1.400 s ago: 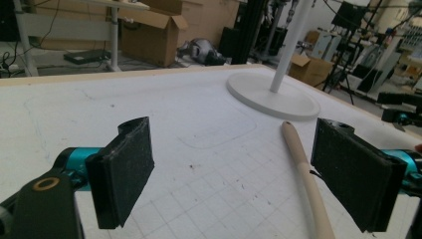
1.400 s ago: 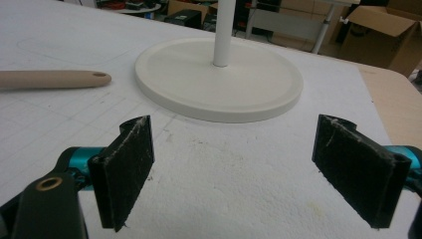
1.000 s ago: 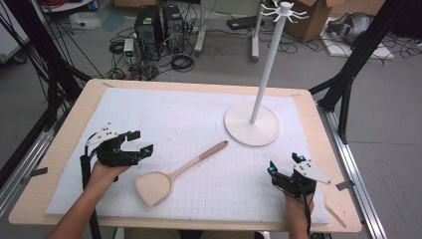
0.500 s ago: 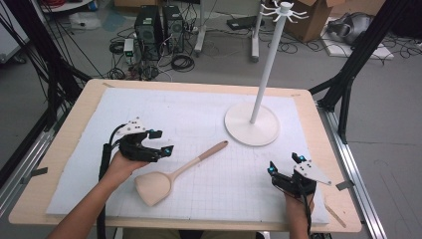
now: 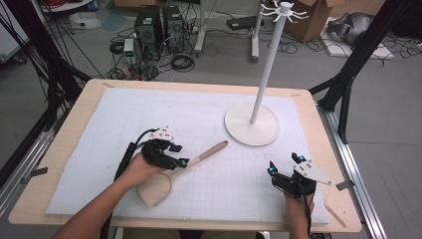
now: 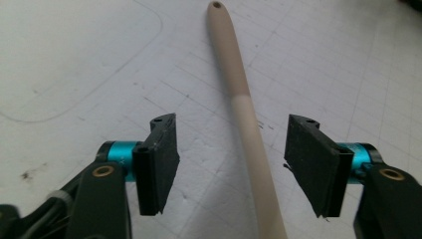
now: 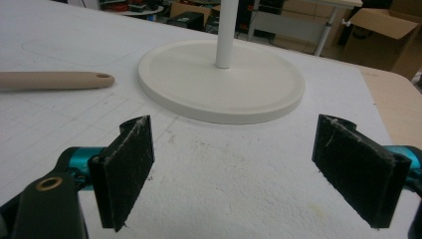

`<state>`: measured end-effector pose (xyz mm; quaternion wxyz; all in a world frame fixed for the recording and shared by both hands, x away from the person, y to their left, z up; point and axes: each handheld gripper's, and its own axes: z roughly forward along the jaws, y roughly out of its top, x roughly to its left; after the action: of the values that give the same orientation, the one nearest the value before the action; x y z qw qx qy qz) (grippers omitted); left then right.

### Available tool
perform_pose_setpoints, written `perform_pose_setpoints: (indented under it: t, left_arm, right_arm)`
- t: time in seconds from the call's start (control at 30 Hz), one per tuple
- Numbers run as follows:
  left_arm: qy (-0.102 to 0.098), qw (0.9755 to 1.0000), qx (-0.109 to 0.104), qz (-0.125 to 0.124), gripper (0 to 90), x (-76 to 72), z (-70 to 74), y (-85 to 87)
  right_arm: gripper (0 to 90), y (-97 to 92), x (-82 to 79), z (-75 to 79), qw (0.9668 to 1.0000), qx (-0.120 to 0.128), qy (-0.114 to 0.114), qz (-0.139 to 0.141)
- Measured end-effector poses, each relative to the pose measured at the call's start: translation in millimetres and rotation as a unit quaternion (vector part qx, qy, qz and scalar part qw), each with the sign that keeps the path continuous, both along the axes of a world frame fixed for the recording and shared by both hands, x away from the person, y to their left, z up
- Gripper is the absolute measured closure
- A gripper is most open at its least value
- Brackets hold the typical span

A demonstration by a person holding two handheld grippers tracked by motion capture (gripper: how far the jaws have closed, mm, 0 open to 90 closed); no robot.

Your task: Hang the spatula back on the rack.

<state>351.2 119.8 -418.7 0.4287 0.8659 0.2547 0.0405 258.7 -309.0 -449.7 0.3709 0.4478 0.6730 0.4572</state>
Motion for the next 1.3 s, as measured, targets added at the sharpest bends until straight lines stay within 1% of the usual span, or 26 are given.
perform_pose_setpoints:
  t: [0.07, 0.13, 0.17, 0.2, 0.33, 0.43, 0.47, 0.53, 0.6, 0.63, 0.77, 0.83, 0.87, 0.9, 0.93, 0.97, 1.03, 1.07, 1.13, 1.17, 1.2, 1.23, 1.3]
  left_arm:
    - [0.009, 0.9999, 0.013, -0.004, 40.1, 0.1, -2.7, -6.6]
    - [0.010, 0.9994, 0.031, -0.010, 42.1, 0.9, -4.8, -10.8]
    - [0.015, 0.9993, 0.033, -0.009, 42.7, 1.0, -6.3, -13.2]
    - [0.016, 0.9990, 0.042, -0.008, 44.0, 1.3, -7.7, -16.1]
    - [0.023, 0.9983, 0.052, -0.013, 47.8, 1.8, -10.8, -21.0]
    - [0.020, 0.9971, 0.071, -0.018, 49.6, 1.0, -12.1, -23.8]
    - [0.021, 0.9970, 0.072, -0.018, 49.6, 0.4, -12.8, -24.8]
    - [0.017, 0.9961, 0.081, -0.028, 50.1, -0.3, -13.5, -26.0]
    - [0.013, 0.9955, 0.088, -0.031, 53.0, -0.6, -13.6, -26.7]
    - [0.013, 0.9953, 0.090, -0.031, 53.0, -0.3, -13.1, -26.8]
    - [0.002, 0.9942, 0.102, -0.033, 58.4, -2.2, -12.4, -27.8]
    - [-0.006, 0.9933, 0.107, -0.042, 62.0, -4.5, -12.1, -29.1]
    - [-0.008, 0.9927, 0.111, -0.046, 66.7, -5.3, -11.9, -29.8]
    - [-0.008, 0.9928, 0.110, -0.046, 66.7, -6.2, -12.0, -30.7]
    - [-0.008, 0.9924, 0.112, -0.050, 68.9, -5.9, -11.7, -30.8]
    - [-0.003, 0.9928, 0.110, -0.048, 71.5, -5.7, -11.9, -30.7]
    - [0.007, 0.9935, 0.107, -0.039, 72.0, -4.4, -11.5, -30.4]
    - [0.017, 0.9942, 0.102, -0.031, 72.6, -4.1, -11.5, -30.7]
    - [0.035, 0.9942, 0.101, -0.014, 75.4, -2.7, -10.4, -31.1]
    - [0.043, 0.9938, 0.102, -0.006, 77.2, -1.7, -9.6, -32.0]
    - [0.044, 0.9934, 0.106, 0.000, 77.2, -1.6, -9.1, -33.1]
    - [0.030, 0.9924, 0.118, -0.016, 78.4, -1.9, -8.5, -33.8]
    - [0.021, 0.9919, 0.125, -0.011, 78.5, -4.6, -7.8, -35.6]
  right_arm:
    - [15.6, 0.0, 0.1, 0.0, 1.0000, -0.001, 0.000, 0.000]
    - [15.6, 0.0, 0.0, 0.0, 1.0000, 0.000, 0.000, 0.000]
    - [15.6, 0.0, 0.0, 0.0, 1.0000, 0.000, 0.000, 0.000]
    - [15.6, 0.0, 0.1, 0.0, 1.0000, 0.000, 0.000, 0.000]
    - [15.6, -0.2, 0.0, 0.1, 1.0000, 0.000, 0.000, 0.001]
    - [15.6, -0.4, 0.0, 0.0, 1.0000, 0.001, 0.000, 0.001]
    - [15.6, -0.2, -0.1, 0.1, 1.0000, 0.002, 0.000, 0.001]
    - [15.6, -0.2, -0.1, 0.1, 1.0000, 0.002, 0.000, 0.001]
    - [15.6, -0.4, 0.0, 0.1, 1.0000, 0.001, 0.000, 0.002]
    - [15.6, -0.4, 0.0, 0.1, 1.0000, 0.001, 0.000, 0.002]
    - [15.6, -0.2, -0.1, 0.1, 1.0000, 0.001, 0.000, 0.002]
    - [15.6, -0.4, -0.1, 0.0, 1.0000, 0.000, 0.000, 0.002]
    - [15.6, -0.2, -0.1, 0.0, 1.0000, 0.000, 0.000, 0.001]
    - [15.6, -0.2, -0.1, 0.0, 1.0000, 0.000, 0.000, 0.001]
    - [15.6, -0.2, 0.0, 0.0, 1.0000, 0.000, 0.000, 0.001]
    - [15.6, -0.3, -0.1, 0.0, 1.0000, -0.001, -0.001, 0.003]
    - [15.6, -0.2, -0.1, 0.0, 1.0000, -0.001, -0.001, 0.002]
    - [15.6, -0.2, -0.1, 0.0, 1.0000, -0.001, -0.001, 0.003]
    - [15.6, -0.3, -0.1, 0.0, 1.0000, -0.001, -0.001, 0.003]
    - [15.6, -0.3, -0.1, 0.0, 1.0000, 0.000, -0.001, 0.003]
    - [15.6, -0.3, -0.1, 0.0, 1.0000, 0.000, -0.001, 0.003]
    - [15.6, -0.3, -0.1, 0.0, 1.0000, 0.000, -0.001, 0.003]
    - [15.6, -0.4, -0.2, 0.0, 1.0000, 0.002, -0.001, 0.004]
